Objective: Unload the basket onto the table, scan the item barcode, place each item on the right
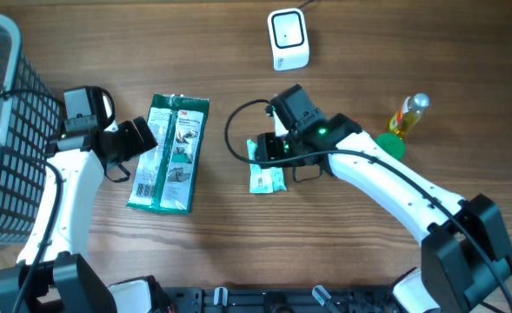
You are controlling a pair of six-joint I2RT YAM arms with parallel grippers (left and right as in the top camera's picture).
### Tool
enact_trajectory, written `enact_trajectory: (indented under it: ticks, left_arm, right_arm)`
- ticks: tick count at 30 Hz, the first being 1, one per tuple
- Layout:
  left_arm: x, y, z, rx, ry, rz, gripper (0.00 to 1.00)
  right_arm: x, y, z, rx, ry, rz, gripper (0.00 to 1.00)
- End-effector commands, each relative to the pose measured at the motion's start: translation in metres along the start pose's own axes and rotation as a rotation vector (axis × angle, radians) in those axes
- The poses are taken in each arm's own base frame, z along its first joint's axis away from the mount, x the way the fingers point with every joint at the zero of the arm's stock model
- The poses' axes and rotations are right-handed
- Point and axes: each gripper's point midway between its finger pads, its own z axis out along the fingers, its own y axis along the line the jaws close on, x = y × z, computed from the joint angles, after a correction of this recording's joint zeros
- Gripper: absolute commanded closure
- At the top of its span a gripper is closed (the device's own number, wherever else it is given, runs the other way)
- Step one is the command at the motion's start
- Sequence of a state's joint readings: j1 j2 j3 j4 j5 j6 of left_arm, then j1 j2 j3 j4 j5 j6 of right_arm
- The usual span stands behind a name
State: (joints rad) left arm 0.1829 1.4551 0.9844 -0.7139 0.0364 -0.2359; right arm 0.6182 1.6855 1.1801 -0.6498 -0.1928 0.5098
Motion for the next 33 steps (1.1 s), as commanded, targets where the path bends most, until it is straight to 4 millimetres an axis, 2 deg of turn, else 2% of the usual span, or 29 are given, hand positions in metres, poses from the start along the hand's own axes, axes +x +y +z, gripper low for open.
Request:
enact_trajectory:
  ticks: [1,5,8,11,19,22,27,29,30,31,33]
  left_arm:
    - [0.003,-0.002,0.001,0.007,0.009,0.023,0.00]
    - [0.003,-0.002,0.001,0.007,0.009,0.023,0.00]
    - [0.003,-0.002,0.001,0.007,0.009,0.023,0.00]
    - [0.003,-0.002,0.001,0.007,0.009,0.023,0.00]
    - [0.003,-0.002,0.001,0.007,0.009,0.023,0.00]
    - [0.003,-0.002,0.001,0.007,0.009,0.023,0.00]
    - [0.003,-0.002,0.001,0.007,0.009,0.023,0.00]
    - [0.003,-0.002,0.001,0.007,0.009,0.023,0.00]
    - [0.003,-0.002,0.001,0.007,0.009,0.023,0.00]
    - [0.003,-0.002,0.001,0.007,0.009,0.023,0.00]
    - [0.003,-0.002,0.001,0.007,0.009,0.023,0.00]
  right_arm:
    - [0.003,-0.038,0.017,0.165,-0.006,0.006,0.43]
    - [0.009,-0.044,0.038,0.176,0.040,0.012,0.44]
    - [0.010,-0.037,0.048,0.127,0.058,0.013,0.49]
    - [0.012,-0.037,0.051,0.124,0.069,0.015,0.53]
    - [0.017,-0.040,0.062,0.124,0.094,0.021,0.55]
    - [0.020,-0.042,0.069,0.128,0.109,0.025,0.59]
    - [0.026,-0.033,0.084,0.055,0.149,0.031,0.59]
    - [0.026,-0.032,0.084,0.052,0.151,0.030,0.67]
    - [0.026,-0.029,0.083,0.034,0.156,0.022,0.77]
    - [0.026,-0.024,0.080,0.004,0.162,0.005,0.94]
    - [0.021,-0.020,0.070,-0.037,0.152,0.008,0.96]
